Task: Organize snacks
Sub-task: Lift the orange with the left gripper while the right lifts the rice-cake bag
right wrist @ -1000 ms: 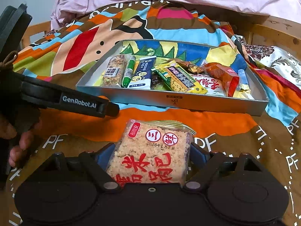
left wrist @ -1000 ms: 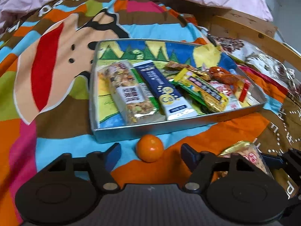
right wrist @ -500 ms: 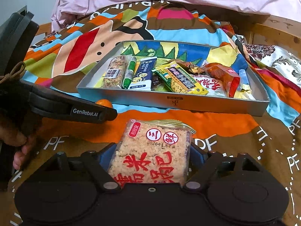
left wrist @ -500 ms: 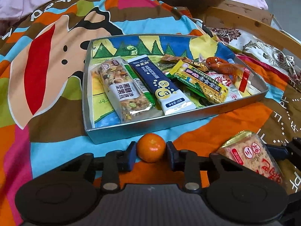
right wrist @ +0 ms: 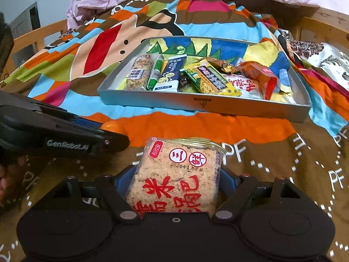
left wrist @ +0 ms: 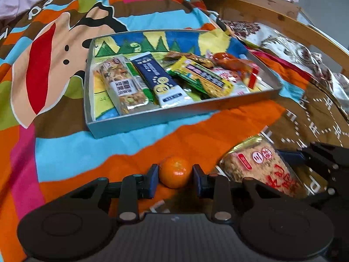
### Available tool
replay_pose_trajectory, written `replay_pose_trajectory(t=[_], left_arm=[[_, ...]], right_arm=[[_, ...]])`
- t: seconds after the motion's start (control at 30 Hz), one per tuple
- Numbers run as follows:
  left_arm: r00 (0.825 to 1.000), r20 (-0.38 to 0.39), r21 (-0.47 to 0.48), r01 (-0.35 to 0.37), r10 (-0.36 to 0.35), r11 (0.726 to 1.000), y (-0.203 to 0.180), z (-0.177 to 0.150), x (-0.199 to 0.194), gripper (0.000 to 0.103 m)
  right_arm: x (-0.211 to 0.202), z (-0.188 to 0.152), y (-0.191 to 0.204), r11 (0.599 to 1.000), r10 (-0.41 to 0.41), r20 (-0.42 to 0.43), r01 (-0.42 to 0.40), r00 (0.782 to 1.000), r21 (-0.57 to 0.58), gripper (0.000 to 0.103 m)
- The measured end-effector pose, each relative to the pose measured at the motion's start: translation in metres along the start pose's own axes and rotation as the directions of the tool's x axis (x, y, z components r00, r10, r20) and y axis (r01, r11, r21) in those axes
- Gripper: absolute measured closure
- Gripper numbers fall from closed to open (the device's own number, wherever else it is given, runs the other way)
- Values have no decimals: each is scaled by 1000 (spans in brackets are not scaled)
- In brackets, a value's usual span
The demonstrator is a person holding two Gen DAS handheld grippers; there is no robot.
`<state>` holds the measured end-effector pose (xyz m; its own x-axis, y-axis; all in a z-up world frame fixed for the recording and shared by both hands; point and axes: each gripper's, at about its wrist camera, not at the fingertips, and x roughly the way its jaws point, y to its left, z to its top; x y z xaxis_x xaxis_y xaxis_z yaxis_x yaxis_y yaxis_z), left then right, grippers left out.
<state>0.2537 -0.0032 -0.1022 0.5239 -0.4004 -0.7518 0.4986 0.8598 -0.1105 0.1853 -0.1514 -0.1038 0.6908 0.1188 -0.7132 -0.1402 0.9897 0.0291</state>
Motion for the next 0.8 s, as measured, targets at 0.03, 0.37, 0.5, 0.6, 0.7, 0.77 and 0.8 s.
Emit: replay_pose_trajectory(t=[0.03,0.37,0.5,0.6,0.7,0.77,0.8], left_arm=[[1000,-3,7,-3,3,1000,-2,-1,-1,67],[1000,-12,20,-6,6,1000,-4,-2,3,66],[1000,-9,37,-9,9,999,-6,-3,4,66],[1000,-3,51,-19,19,999,-9,-5,2,66],[999,2,71,-39,39,997,-14,-9,-3,67],[999,2,70,-38,38,997,-18,-12,-9,67],[999,1,68,-34,34,997,-19,-13,-12,67]], right_arm=[[0,-1,0,1000,0,1,0,1000,-4,21],[5,-1,0,1000,-5,13,5,1000,-4,12],[5,-3,0,1000,-11,12,11,1000,7,11],[2,-4,2,1000,-27,11,27,1000,14,18],[-4,-7,5,999,-36,12,36,999,11,24],[-8,-10,6,999,-46,15,45,999,6,25],[-10,-11,7,999,-52,17,52,998,4,25]])
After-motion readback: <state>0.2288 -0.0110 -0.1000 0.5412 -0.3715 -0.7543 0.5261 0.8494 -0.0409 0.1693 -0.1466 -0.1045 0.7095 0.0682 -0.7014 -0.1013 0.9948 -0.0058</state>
